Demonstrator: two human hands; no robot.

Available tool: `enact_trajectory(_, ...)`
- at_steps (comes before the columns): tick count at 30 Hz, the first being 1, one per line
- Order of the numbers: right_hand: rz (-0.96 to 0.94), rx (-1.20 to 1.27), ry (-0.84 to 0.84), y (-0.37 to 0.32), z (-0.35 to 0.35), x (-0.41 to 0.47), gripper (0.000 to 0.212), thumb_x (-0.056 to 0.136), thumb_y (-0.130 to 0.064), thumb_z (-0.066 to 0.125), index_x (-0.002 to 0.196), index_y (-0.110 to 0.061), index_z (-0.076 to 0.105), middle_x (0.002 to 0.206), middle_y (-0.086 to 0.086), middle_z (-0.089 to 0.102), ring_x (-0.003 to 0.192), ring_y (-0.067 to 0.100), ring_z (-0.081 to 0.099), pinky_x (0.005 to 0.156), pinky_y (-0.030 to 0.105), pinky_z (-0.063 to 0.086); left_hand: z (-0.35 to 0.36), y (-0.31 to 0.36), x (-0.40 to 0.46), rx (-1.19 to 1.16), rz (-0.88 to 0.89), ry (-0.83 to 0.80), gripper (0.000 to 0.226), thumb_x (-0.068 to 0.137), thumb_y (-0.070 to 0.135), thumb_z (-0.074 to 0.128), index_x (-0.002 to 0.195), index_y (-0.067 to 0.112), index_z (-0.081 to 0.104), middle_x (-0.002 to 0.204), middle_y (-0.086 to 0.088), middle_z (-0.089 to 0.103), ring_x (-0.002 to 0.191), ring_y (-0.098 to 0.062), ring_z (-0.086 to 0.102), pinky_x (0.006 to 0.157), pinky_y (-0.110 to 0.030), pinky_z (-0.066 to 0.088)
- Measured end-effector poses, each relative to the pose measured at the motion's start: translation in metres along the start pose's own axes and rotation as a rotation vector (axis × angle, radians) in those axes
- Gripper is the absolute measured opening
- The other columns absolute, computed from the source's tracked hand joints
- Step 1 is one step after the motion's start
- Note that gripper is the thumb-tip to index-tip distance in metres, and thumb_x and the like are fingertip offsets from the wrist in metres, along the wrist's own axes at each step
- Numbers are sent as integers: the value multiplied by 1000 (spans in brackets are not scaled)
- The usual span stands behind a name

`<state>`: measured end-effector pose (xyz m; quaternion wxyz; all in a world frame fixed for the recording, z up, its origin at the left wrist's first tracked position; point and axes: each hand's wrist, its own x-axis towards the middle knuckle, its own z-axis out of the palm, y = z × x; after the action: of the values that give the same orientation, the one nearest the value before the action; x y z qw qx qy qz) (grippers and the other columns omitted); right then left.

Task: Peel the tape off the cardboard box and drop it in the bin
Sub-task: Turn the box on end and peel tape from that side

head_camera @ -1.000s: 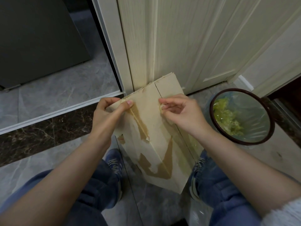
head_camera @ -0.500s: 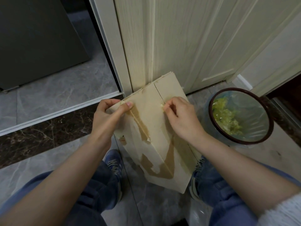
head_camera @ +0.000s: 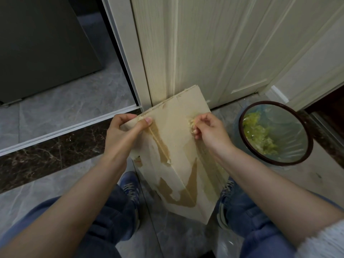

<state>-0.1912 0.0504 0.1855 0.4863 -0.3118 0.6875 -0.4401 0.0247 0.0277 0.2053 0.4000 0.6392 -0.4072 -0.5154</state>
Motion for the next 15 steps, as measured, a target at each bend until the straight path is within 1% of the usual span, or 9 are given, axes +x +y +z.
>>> enact_trajectory(3, 103, 196, 8, -5, -2, 2, 27, 99, 2, 44, 113, -21, 50, 68, 3, 52, 57, 11, 49, 54, 24, 43, 0, 1, 0, 4, 0, 9, 29, 79, 39, 81, 101, 29, 66, 110, 11, 61, 104, -10, 55, 86, -35, 47)
enact_trajectory(5, 161, 329, -26, -8, -4, 3, 25, 99, 6, 42, 110, -15, 51, 69, 4, 50, 57, 11, 46, 53, 23, 40, 0, 1, 0, 12, 0, 14, 33, 78, 39, 82, 105, 27, 66, 110, 11, 60, 104, -9, 55, 86, -36, 48)
enact_trajectory(7, 189, 405, -84, -8, -4, 5, 20, 99, 6, 42, 101, -10, 54, 71, 5, 48, 59, 10, 46, 54, 21, 39, 0, 1, -1, 20, 14, 20, 37, 78, 38, 83, 107, 25, 67, 110, 12, 59, 103, -7, 54, 85, -35, 48)
enact_trajectory(9, 175, 402, -118, -7, -4, 5, 19, 98, 7, 43, 96, -5, 58, 72, 7, 49, 61, 12, 47, 56, 22, 40, 0, 1, -1, 28, 23, 24, 37, 78, 39, 82, 108, 24, 67, 109, 13, 59, 101, -6, 54, 85, -36, 49)
enact_trajectory(10, 160, 392, -125, -6, -5, 4, 19, 97, 7, 44, 96, -3, 59, 72, 8, 51, 62, 13, 49, 56, 23, 41, 0, 1, 0, 26, 19, 24, 35, 78, 39, 82, 107, 25, 67, 109, 13, 60, 101, -6, 54, 89, -38, 51)
enact_trajectory(12, 143, 398, -144, -10, -5, 3, 19, 97, 4, 45, 101, 2, 63, 72, 9, 53, 63, 14, 51, 59, 24, 44, -1, 2, 0, 14, 0, 25, 29, 79, 41, 81, 102, 30, 66, 108, 13, 61, 102, -8, 55, 99, -46, 51)
enact_trajectory(15, 130, 397, -176, -17, -5, 4, 26, 96, -4, 49, 110, 8, 67, 74, 10, 57, 67, 16, 54, 65, 26, 47, -1, 3, 0, -2, -16, 13, 23, 81, 41, 80, 96, 34, 65, 108, 12, 61, 106, -10, 56, 105, -53, 48)
